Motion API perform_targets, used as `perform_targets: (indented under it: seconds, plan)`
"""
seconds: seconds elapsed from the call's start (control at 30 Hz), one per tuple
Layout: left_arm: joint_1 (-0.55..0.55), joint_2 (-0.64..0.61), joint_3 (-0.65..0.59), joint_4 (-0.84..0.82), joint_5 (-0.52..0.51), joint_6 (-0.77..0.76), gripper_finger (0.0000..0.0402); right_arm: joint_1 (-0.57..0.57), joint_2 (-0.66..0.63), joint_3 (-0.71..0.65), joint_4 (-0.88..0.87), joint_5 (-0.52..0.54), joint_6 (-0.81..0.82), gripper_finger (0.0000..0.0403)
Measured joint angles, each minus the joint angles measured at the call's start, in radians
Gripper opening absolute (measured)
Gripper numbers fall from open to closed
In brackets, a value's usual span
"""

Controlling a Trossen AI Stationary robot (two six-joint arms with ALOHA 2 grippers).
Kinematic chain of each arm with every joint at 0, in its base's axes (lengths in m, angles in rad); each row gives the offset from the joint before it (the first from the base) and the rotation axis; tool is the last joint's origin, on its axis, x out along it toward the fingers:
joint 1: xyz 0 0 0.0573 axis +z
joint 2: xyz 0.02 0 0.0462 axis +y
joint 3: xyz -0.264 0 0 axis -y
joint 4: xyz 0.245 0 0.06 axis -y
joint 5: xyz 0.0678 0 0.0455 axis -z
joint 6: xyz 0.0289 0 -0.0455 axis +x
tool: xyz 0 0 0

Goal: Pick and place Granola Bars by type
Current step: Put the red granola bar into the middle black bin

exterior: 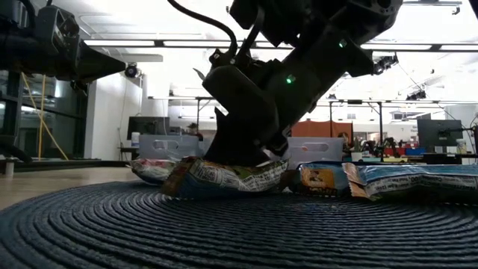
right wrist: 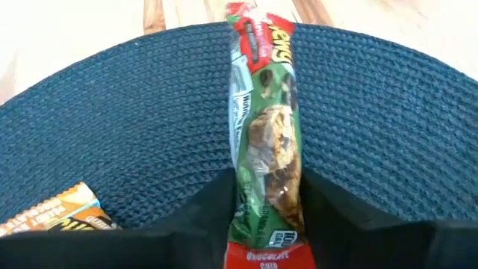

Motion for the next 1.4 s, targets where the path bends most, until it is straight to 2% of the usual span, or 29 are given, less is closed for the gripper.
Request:
perform_targets:
  seconds: [0.3, 0.6, 0.9, 1.2, 1.4]
  plan:
    - [0.0, 0.0, 0.0, 0.0, 0.0, 0.0, 0.0001, 0.0, 0.0, 0.03, 0.03, -0.019, -0.007, 0.0063]
    - [0.0, 0.0, 0.0, 0.0, 0.0, 0.0, 0.0001, -0.008, 0.0, 0.183, 0.029, -0.019, -0.167, 0.0058]
    - [0.0, 0.0, 0.0, 0.0, 0.001, 0.0, 0.0001, -0.053, 0.0, 0.511, -0.106, 0.0, -0.359, 0.0048]
    - [0.0, 0.0, 0.0, 0.0, 0.001, 0.0, 0.0001, -0.16, -0.002, 0.903, -0.332, 0.129, -0.577, 0.0049]
    - [0.0, 0.0, 0.0, 0.0, 0.001, 0.0, 0.0001, -0.27, -0.002, 1.086, -0.483, 0.206, -0.688, 0.005]
